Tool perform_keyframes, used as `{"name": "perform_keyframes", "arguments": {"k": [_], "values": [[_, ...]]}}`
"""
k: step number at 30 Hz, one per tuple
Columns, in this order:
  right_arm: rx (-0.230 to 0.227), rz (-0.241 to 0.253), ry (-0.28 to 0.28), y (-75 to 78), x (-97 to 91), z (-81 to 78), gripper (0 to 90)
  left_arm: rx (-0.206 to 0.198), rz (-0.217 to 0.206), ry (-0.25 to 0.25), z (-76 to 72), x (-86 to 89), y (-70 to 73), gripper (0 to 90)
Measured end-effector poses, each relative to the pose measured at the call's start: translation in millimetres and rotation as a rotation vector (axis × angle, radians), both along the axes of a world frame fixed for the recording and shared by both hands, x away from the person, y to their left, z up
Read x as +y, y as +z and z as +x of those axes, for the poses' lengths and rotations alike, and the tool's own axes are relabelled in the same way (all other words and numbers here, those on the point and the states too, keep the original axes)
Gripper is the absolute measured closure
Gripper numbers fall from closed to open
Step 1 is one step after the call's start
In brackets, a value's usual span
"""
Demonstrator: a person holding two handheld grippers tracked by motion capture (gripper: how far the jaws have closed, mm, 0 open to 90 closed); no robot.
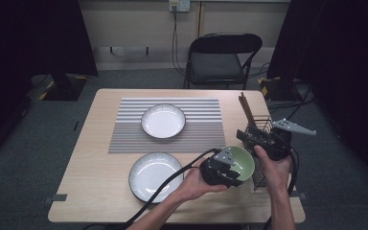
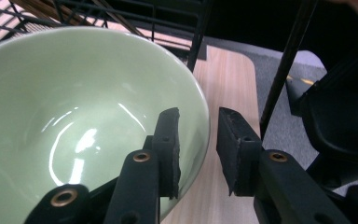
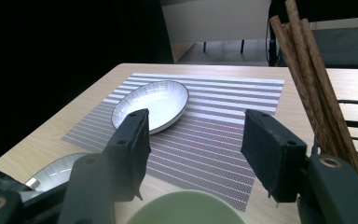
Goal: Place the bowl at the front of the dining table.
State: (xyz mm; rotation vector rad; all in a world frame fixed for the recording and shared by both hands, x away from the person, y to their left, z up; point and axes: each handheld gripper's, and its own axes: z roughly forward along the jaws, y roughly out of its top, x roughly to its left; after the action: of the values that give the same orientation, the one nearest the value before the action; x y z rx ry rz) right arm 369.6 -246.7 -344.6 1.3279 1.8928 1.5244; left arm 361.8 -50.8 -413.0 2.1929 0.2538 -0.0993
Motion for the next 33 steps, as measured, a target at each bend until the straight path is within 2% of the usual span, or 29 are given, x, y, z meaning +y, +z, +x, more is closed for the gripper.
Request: {"name": "perform_keyframes", "arguments": {"k": [6,8,11,15,18,23,27,33], "values": [[0.001,0.009,-0.011,-0.5,-4.2,0.0,41.4,-0.013,0.021,-0.009,-0.9,-6.1,-4.4,71.0],[0.001,0.011,-0.012,-0.8,-4.9,0.0,41.2,0.026,0.01,-0.013,2.2,-5.9,-4.1,72.9],[0.0,0.014,-0.013,-0.8,-5.6,-0.1,40.8,0.023,0.016,-0.022,5.0,-5.3,-4.3,76.8],[0.0,0.017,-0.016,-1.0,-6.5,0.3,40.7,-0.014,0.039,-0.02,1.0,-10.0,-3.4,77.7],[-0.001,0.015,-0.018,-0.9,-6.6,0.0,40.7,-0.051,0.086,-0.034,-1.1,-15.6,-2.1,76.5],[0.002,0.017,-0.019,-1.8,-7.1,0.3,40.6,-0.072,0.117,-0.027,-2.5,-19.5,-3.0,78.0],[0.005,0.019,-0.023,-2.5,-8.3,0.6,40.6,-0.083,0.126,-0.036,-1.6,-19.0,-1.8,78.8],[0.001,0.017,-0.024,-1.3,-8.6,-0.1,40.7,-0.047,0.089,-0.037,2.2,-19.3,2.6,81.0]]}}
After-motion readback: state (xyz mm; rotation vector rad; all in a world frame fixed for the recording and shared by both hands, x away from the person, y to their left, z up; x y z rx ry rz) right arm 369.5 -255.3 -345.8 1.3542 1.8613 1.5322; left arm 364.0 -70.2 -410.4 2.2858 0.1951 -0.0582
